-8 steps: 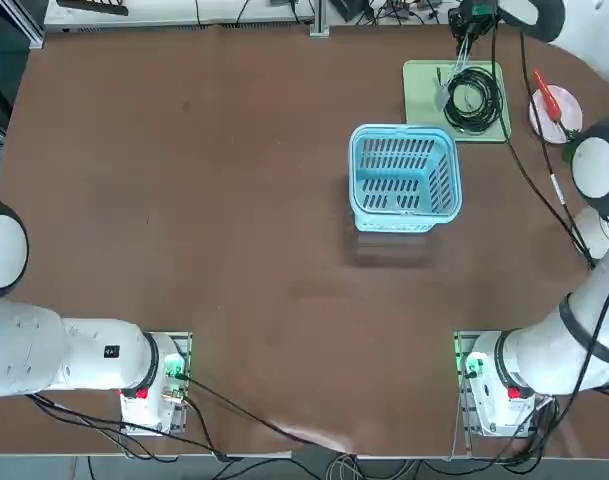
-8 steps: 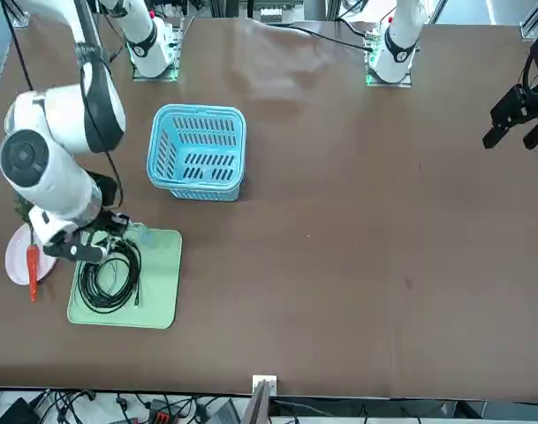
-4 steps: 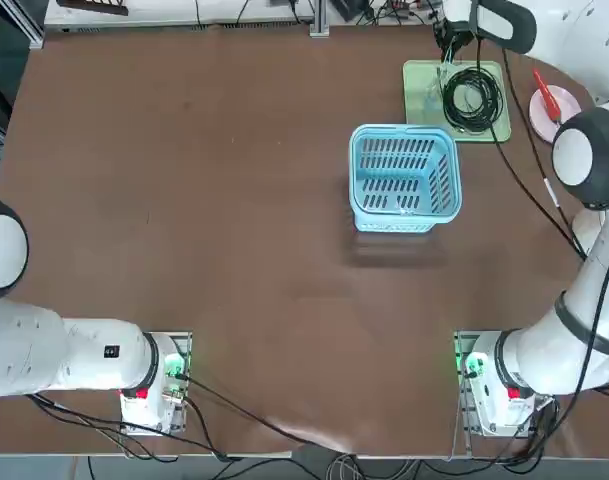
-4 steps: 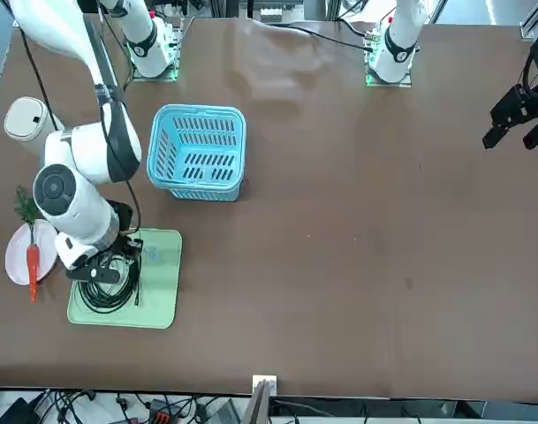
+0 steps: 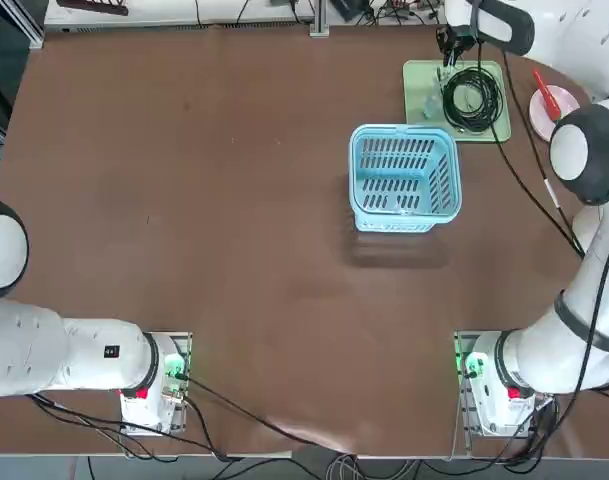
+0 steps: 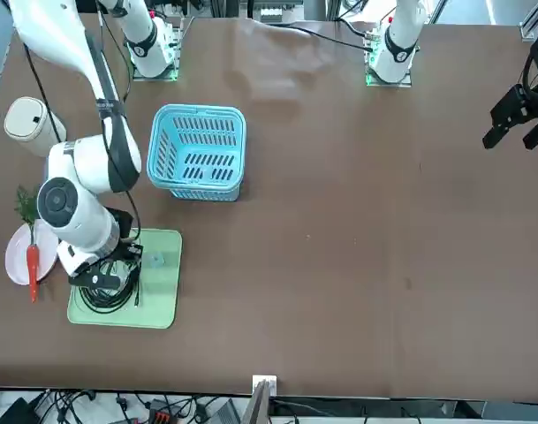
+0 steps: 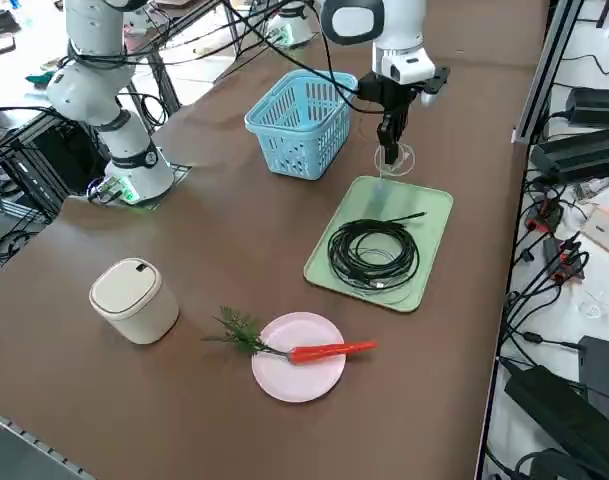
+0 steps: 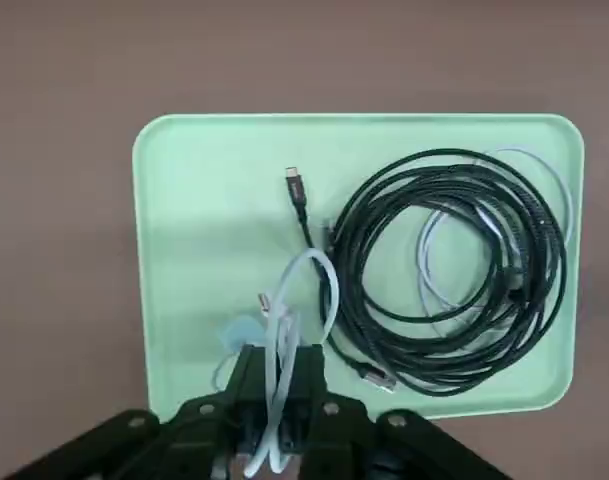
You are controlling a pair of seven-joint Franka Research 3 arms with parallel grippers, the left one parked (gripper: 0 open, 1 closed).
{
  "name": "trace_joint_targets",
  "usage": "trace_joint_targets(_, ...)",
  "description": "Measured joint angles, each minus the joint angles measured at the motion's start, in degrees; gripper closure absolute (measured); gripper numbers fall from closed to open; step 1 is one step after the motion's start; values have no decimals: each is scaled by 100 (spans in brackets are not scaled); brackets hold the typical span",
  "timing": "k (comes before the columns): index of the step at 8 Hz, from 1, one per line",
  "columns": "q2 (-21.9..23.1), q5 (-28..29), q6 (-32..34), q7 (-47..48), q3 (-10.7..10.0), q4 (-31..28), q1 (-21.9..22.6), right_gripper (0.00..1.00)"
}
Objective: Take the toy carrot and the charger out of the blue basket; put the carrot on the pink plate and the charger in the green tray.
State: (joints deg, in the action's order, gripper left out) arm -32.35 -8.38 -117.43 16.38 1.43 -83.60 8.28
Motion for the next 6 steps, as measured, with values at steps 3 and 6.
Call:
trace_joint_targets(3, -59, 2, -14, -274, -1, 4, -233, 80)
trace_joint_targets(6, -97, 4, -33, -292, 10, 7, -240, 47)
